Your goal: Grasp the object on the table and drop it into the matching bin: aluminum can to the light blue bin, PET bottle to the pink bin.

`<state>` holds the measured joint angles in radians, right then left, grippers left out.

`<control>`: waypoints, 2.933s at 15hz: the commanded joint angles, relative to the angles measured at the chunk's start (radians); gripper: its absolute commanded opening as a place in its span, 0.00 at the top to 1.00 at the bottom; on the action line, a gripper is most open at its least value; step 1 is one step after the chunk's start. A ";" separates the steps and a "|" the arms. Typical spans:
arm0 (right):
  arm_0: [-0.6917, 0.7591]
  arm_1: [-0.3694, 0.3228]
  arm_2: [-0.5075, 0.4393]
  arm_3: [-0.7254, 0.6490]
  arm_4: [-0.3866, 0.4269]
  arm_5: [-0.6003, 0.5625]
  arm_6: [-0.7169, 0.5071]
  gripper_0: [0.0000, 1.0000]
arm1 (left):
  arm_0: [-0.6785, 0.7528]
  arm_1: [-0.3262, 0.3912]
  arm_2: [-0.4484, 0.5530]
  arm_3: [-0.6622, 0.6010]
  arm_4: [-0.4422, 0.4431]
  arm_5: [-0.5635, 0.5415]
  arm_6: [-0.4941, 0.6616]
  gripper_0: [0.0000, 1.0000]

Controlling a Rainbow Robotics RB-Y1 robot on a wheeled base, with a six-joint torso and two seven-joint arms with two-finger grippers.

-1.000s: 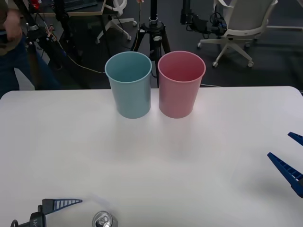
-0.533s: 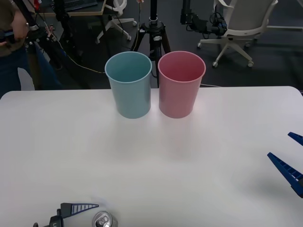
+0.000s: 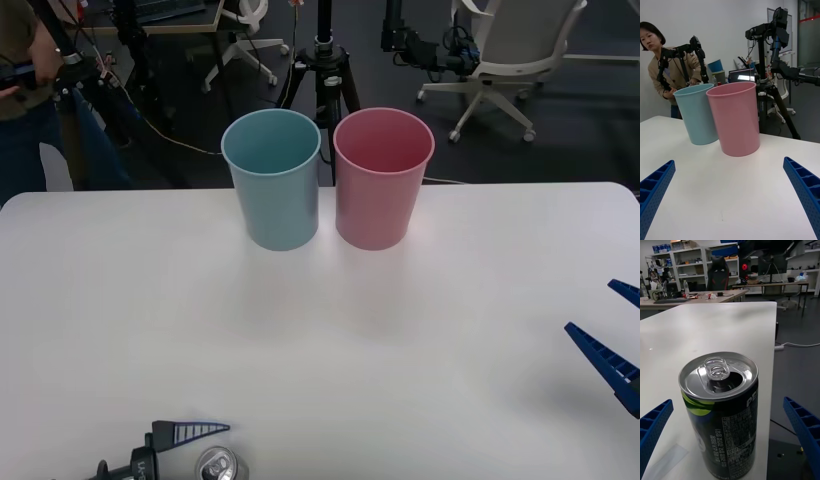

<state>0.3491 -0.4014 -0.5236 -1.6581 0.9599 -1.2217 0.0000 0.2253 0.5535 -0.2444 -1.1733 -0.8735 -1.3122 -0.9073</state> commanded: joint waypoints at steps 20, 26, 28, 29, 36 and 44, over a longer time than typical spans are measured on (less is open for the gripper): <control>0.000 0.000 0.000 0.000 0.000 0.000 0.000 0.00 | 0.048 0.000 0.191 -0.154 0.042 0.113 0.248 1.00; 0.000 0.000 0.000 0.000 0.000 0.000 0.000 0.00 | 0.045 0.002 0.317 -0.154 0.088 0.163 0.343 1.00; 0.000 0.000 0.000 0.000 0.000 0.000 0.000 0.00 | 0.037 0.002 0.333 -0.154 0.100 0.186 0.346 1.00; 0.000 0.000 0.000 0.000 0.000 0.000 0.000 0.00 | 0.028 0.002 0.343 -0.164 0.105 0.202 0.354 1.00; 0.000 0.000 0.000 0.000 0.000 0.000 0.000 0.00 | 0.026 0.086 0.313 -0.352 0.197 0.375 0.384 1.00; 0.000 0.000 0.000 0.000 0.000 0.000 0.000 0.00 | 0.029 0.327 0.306 -0.664 0.294 0.654 0.636 1.00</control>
<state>0.3491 -0.4014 -0.5236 -1.6581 0.9599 -1.2217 0.0000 0.2558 0.8615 0.0603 -1.8116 -0.5851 -0.6831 -0.2964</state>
